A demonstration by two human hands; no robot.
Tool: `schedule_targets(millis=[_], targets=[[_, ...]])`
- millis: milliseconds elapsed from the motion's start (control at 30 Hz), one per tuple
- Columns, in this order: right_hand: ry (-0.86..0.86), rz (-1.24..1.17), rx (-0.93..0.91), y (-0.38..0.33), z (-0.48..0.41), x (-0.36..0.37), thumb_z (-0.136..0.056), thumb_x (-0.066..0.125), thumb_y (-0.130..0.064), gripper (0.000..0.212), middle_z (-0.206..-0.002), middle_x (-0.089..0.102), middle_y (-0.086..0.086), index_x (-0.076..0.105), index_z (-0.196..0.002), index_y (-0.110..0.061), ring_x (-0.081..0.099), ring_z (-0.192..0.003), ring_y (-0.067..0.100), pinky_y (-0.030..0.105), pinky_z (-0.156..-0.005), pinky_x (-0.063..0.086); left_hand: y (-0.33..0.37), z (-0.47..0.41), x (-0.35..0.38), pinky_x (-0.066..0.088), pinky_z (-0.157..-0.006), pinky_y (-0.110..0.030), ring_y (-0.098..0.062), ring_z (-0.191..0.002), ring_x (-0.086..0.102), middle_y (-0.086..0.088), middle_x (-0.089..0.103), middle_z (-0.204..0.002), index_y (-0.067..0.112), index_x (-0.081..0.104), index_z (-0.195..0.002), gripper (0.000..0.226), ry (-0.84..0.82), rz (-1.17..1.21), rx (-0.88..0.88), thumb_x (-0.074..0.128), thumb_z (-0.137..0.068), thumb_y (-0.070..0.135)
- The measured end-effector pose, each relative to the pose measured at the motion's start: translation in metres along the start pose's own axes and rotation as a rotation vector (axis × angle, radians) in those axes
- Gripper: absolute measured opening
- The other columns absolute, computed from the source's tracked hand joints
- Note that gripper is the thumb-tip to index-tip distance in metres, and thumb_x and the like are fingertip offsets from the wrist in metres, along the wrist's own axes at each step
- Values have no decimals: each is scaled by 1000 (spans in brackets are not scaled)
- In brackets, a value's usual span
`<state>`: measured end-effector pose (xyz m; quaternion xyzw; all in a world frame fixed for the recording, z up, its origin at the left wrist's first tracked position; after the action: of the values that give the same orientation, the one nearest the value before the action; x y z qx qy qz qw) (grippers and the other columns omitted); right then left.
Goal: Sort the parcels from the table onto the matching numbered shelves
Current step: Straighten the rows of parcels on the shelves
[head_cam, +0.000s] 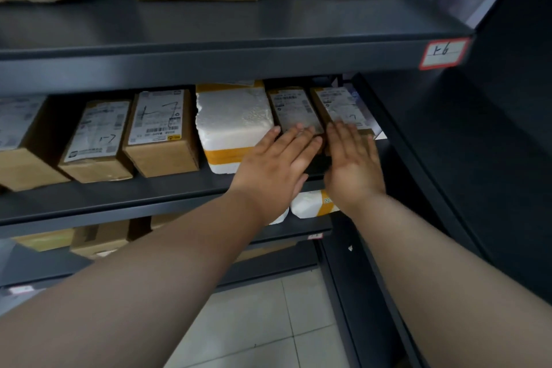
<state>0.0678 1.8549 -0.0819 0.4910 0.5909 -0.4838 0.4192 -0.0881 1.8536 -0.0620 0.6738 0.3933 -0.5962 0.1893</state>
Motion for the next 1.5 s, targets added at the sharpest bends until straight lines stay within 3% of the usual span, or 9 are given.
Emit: schedule_targets(millis=[167, 267, 333, 467, 933, 1300, 1500], targets=[[-106, 0, 34, 37, -12, 3, -88, 49, -6, 79, -162, 1, 5, 6, -154, -14, -3, -149, 21, 36, -118, -1, 16, -25, 6, 17, -117, -37, -26, -144, 28, -12, 33, -154, 6, 32, -148, 59, -3, 138, -2, 48, -95, 28], [-140, 13, 4, 44, -20, 9, -89, 51, -8, 79, -162, 1, 5, 6, -154, -16, -3, -149, 21, 38, -121, 4, 18, -44, 20, 0, -118, -31, -20, -149, 0, -8, 1, -162, 9, 3, -153, 62, -111, 185, -75, 33, -103, 30], [-133, 8, 5, 45, -25, 13, -89, 51, -9, 78, -162, 3, 5, 7, -154, -15, -3, -149, 22, 37, -121, 5, 19, -56, 27, -1, -118, -30, -18, -149, -7, -6, -7, -162, 11, -5, -153, 63, -199, 203, -161, 29, -104, 32], [-78, -14, 16, 43, -29, 17, -89, 51, -9, 75, -161, 9, 6, 13, -153, -15, 1, -149, 24, 38, -120, 7, 19, -69, 39, -4, -119, -35, -25, -149, -4, -10, 0, -162, 9, 0, -153, 65, -241, 226, -250, 33, -103, 34], [-120, 110, 64, 44, -43, 13, -90, 53, -19, 81, -162, 1, 2, 4, -154, -20, -5, -149, 21, 42, -120, -1, 15, -77, 39, -9, -118, -41, -30, -148, -7, -14, -4, -161, 10, -5, -153, 68, -272, 92, -228, 26, -102, 42], [-85, 62, 7, 30, -17, 7, -90, 52, -14, 76, -162, 7, 4, 11, -154, -16, -6, -149, 21, 32, -117, -8, 32, -58, 17, -7, -118, -38, -27, -149, -5, -14, -7, -161, 10, -10, -152, 68, -235, 109, -130, 24, -103, 44], [-77, 35, -9, 1, 29, 15, -89, 51, -9, 72, -161, 12, 6, 17, -153, -15, -3, -149, 22, 31, -116, -7, 28, -6, 12, -5, -120, -39, -27, -149, 0, -15, 0, -161, 10, -2, -153, 68, -212, 125, -65, 26, -102, 44]])
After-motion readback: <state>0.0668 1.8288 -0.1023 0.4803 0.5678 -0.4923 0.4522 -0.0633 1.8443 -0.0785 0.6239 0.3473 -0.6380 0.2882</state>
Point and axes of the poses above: each hand's wrist, its own z-axis away from the middle knuckle, its own x-axis out of the palm, y = z × x, the point moved 2 cm from there along -z, towards the middle knuckle
